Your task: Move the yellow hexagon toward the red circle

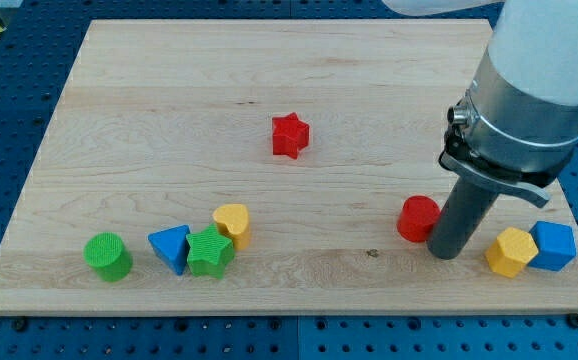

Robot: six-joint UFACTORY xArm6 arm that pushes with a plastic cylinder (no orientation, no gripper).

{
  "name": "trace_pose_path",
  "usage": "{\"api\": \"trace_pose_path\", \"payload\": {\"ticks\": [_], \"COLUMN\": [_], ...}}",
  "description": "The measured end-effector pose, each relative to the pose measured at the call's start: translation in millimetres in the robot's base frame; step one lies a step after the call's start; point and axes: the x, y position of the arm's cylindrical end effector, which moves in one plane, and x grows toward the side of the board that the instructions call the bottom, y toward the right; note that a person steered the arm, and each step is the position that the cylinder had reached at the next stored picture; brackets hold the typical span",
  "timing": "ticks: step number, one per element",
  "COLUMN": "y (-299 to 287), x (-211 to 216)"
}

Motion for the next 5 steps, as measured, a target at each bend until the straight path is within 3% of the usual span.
{"api": "trace_pose_path", "payload": {"ticks": [4,5], "y": [-50,-46], "x": [-39,23]}}
